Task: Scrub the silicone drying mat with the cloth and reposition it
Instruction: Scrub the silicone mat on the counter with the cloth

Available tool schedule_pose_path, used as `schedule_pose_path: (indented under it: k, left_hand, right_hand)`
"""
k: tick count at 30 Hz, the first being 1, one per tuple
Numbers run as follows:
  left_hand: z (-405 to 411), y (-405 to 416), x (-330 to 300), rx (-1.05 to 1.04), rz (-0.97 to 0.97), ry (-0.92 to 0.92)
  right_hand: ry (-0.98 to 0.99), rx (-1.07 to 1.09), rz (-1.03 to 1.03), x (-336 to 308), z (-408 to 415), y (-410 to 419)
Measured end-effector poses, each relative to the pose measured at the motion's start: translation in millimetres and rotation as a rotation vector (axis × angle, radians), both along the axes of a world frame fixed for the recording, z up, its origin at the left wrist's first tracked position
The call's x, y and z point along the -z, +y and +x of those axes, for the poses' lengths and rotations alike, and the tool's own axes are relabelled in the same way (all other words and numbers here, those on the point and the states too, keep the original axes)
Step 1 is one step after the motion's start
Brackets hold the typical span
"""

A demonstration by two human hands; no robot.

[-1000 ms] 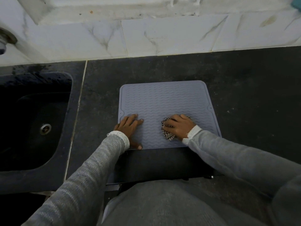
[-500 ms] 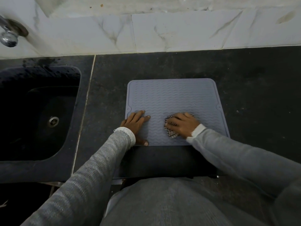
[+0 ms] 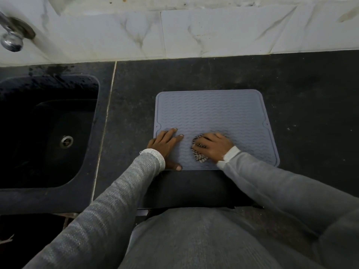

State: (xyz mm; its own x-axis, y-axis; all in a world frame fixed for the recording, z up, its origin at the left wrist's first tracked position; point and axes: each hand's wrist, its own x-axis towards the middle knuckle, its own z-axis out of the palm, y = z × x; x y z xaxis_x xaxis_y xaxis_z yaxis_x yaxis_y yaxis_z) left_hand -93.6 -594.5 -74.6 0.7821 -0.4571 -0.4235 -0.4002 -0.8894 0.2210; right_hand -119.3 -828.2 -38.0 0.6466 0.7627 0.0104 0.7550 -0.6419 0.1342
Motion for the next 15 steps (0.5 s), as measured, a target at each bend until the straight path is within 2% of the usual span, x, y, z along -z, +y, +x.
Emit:
schedule_pose_path:
  k: [4, 9, 11, 15]
  left_hand:
    - [0.0, 0.5, -4.0, 0.02, -0.023, 0.028]
    - [-0.2, 22.8, -9.9, -0.033, -0.178, 0.059]
    - [1.1, 39.1, -12.2, -0.034, -0.127, 0.007]
    - [-0.8, 55.5, -12.7, -0.051, -0.013, 0.055]
  right_hand:
    - [0.015, 0.049, -0.062, -2.4, -2.9, -22.5]
    - [-0.002, 0.067, 0.004, 3.2, -3.5, -18.2]
    - [0.027, 0.089, 0.018, 4.8, -3.9, -18.4]
    - [0.091, 0.111, 0.091, 1.2, 0.4, -6.9]
